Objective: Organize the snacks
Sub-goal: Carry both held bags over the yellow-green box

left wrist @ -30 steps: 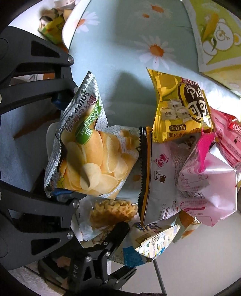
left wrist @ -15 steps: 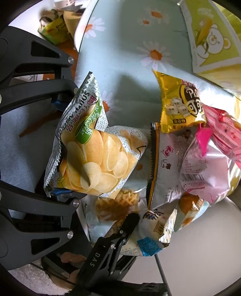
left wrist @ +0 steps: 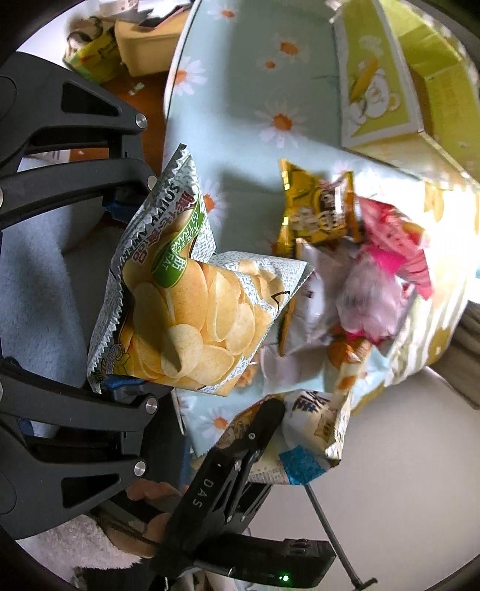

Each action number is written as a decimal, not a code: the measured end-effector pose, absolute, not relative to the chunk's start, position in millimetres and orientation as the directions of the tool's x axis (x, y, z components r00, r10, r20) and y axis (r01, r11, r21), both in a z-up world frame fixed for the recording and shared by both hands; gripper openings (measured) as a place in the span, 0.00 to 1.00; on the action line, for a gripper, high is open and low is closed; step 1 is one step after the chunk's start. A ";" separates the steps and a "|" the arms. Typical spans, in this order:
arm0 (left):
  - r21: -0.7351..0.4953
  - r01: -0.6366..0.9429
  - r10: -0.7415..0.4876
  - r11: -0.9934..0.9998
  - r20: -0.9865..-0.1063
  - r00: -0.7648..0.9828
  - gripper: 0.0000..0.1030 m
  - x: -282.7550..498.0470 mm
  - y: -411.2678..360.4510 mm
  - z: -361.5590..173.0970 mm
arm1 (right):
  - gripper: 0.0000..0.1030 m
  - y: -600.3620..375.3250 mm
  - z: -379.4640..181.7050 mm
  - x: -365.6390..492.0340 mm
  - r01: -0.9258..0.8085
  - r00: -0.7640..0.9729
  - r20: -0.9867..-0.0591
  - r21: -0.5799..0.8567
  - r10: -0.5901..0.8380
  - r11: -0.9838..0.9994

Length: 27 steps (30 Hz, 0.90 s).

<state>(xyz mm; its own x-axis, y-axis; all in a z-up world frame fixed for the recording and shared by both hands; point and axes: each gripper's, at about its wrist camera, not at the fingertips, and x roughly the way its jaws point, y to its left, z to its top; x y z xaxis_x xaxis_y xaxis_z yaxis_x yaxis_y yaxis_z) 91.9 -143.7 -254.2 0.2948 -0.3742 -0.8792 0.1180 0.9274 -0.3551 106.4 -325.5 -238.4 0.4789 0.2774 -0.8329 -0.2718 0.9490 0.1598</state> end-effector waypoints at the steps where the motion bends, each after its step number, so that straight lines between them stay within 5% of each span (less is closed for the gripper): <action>1: -0.352 0.120 -0.372 0.928 -0.876 0.307 0.56 92.3 -140.5 -249.2 | 0.59 -324.7 -236.1 106.3 -0.275 0.485 -0.828 0.160 0.281 0.948; 15: -0.373 0.057 -0.346 0.926 -0.781 0.520 0.56 103.3 -76.5 -193.3 | 0.59 -287.5 -182.2 136.8 -0.321 0.582 -0.761 0.107 0.286 0.941; 27: -0.377 0.072 -0.342 0.923 -0.721 0.603 0.56 207.3 38.7 -152.3 | 0.59 -191.0 -139.5 213.8 -0.322 0.638 -0.720 0.072 0.273 0.944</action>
